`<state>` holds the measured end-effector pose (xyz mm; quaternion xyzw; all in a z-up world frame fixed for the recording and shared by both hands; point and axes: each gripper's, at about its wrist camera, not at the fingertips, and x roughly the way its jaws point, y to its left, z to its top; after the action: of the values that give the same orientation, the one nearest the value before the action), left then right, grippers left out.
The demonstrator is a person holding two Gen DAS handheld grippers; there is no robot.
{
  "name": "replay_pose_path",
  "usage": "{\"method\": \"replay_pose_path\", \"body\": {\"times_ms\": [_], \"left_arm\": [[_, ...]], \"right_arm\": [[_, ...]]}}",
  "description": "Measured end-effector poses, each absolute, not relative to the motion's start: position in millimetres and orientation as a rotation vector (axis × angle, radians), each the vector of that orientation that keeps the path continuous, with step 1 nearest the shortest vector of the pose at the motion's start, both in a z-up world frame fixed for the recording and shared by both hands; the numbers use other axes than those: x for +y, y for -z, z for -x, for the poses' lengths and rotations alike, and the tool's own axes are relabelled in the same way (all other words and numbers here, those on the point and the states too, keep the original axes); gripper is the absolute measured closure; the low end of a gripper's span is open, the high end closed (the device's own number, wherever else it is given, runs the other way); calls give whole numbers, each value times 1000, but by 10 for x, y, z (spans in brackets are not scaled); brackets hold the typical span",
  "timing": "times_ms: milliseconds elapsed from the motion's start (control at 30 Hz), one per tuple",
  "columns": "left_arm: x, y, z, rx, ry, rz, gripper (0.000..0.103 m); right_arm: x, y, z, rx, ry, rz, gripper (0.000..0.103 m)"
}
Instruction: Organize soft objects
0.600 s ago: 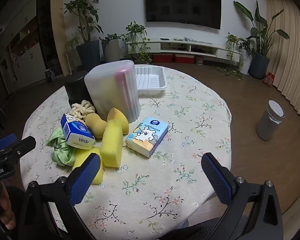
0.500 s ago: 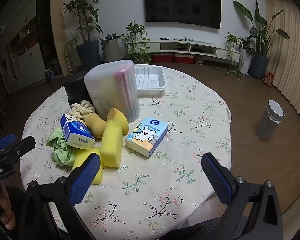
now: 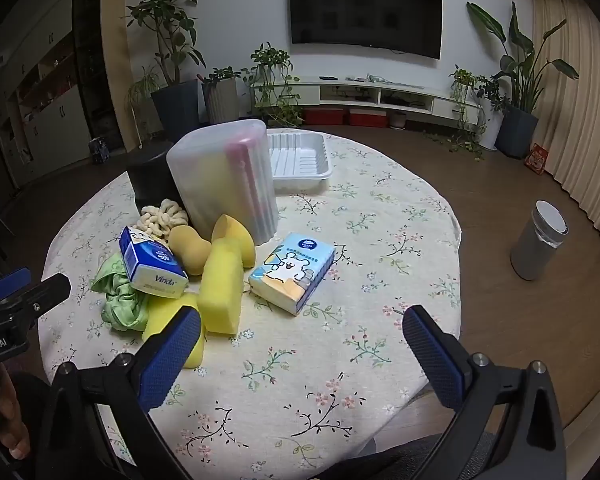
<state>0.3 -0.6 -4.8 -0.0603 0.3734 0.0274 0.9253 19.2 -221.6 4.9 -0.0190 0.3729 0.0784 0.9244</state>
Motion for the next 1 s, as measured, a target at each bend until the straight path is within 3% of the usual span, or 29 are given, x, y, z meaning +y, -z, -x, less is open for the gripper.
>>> {"method": "replay_pose_path", "body": {"times_ms": [1000], "left_arm": [[-9, 63, 5, 767, -52, 128, 0]], "right_arm": [[-2209, -28, -189, 766, -159, 41, 0]]}}
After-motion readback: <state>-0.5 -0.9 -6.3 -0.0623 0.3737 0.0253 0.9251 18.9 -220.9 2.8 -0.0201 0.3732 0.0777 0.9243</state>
